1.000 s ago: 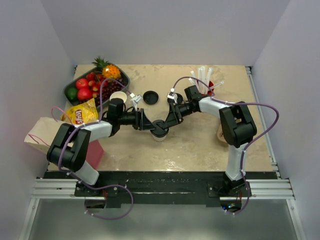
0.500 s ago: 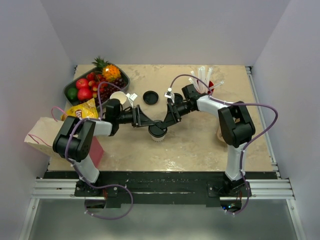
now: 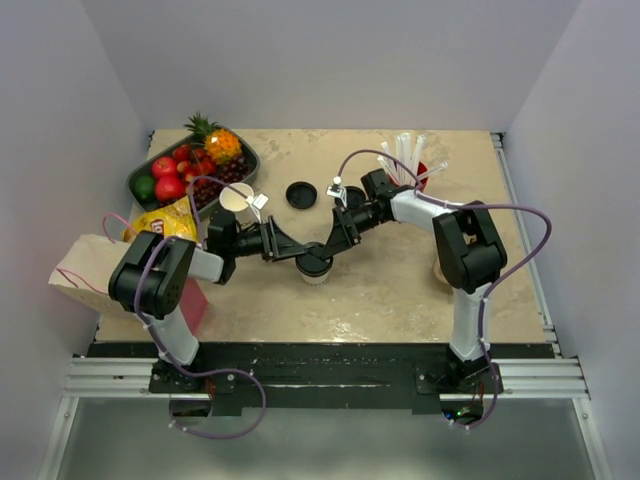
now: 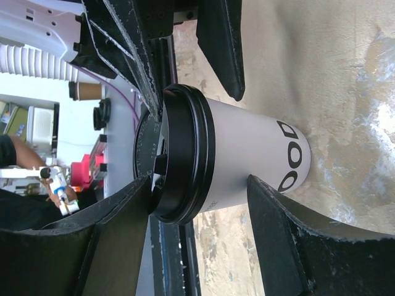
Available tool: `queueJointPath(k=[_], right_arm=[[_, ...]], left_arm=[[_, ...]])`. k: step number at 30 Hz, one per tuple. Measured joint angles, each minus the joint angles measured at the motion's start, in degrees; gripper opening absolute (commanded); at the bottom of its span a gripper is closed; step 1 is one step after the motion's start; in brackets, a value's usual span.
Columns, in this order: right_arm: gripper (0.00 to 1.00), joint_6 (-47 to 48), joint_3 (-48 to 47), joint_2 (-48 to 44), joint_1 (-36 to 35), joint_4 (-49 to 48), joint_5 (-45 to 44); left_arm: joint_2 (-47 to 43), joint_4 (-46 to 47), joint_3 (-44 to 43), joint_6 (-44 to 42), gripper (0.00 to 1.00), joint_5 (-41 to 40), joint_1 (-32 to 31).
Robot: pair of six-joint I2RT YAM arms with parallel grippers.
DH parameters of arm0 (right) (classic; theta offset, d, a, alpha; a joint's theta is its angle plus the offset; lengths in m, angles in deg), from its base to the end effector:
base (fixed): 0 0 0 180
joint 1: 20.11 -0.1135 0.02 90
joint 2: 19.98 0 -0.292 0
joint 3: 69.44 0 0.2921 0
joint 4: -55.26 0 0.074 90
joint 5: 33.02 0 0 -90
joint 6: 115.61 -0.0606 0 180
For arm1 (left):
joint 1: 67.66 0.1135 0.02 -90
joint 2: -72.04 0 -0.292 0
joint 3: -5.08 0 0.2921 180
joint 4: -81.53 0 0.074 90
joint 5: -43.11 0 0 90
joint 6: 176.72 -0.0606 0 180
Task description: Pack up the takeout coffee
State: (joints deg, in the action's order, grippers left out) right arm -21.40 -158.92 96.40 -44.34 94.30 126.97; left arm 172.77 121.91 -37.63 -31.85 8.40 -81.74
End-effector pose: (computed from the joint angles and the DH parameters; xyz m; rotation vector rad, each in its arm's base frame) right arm 0.3859 0.2361 0.1564 -0.9405 2.2477 1.7506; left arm 0.3104 -0.1292 0.1197 0.0209 2.1186 -1.6734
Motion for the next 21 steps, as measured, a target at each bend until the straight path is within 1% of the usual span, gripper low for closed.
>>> queueJointPath(k=[5, 9, 14, 15, 17, 18, 19, 21], right_arm=[[0.66, 0.85, -1.31, 0.57, 0.13, 1.86, 0.24], [0.70, 2.40, -2.62, 0.61, 0.11, 3.58, 0.15], [0.72, 4.00, -4.94, 0.61, 0.11, 5.90, 0.70], [0.72, 4.02, -5.29, 0.61, 0.11, 6.05, 0.98], [0.72, 4.00, -6.12, 0.68, 0.11, 6.43, 1.53], [0.72, 3.98, -6.47, 0.68, 0.11, 6.47, 1.53], [0.71, 3.93, -6.73, 0.68, 0.11, 6.40, 1.51], [0.70, 3.41, -6.88, 0.68, 0.11, 6.10, 1.42]], left_arm=[[0.63, -1.46, -2.64, -0.55, 0.59, 1.62, 0.04], [0.35, -3.04, -3.50, -1.55, 0.61, 1.62, 0.04], [-2.86, -9.86, -4.35, -6.56, 0.65, 1.57, 0.09], [-3.56, -11.06, -4.57, -7.63, 0.91, 1.64, 0.09], [-5.35, -13.97, -5.16, -11.08, 0.93, 2.23, 0.09], [-6.32, -16.13, -5.57, -12.35, 0.95, 2.47, 0.09], [-7.41, -18.64, -5.97, -14.47, 0.99, 2.82, 0.09], [-9.22, -22.93, -6.49, -18.64, 1.00, 3.26, 0.09]])
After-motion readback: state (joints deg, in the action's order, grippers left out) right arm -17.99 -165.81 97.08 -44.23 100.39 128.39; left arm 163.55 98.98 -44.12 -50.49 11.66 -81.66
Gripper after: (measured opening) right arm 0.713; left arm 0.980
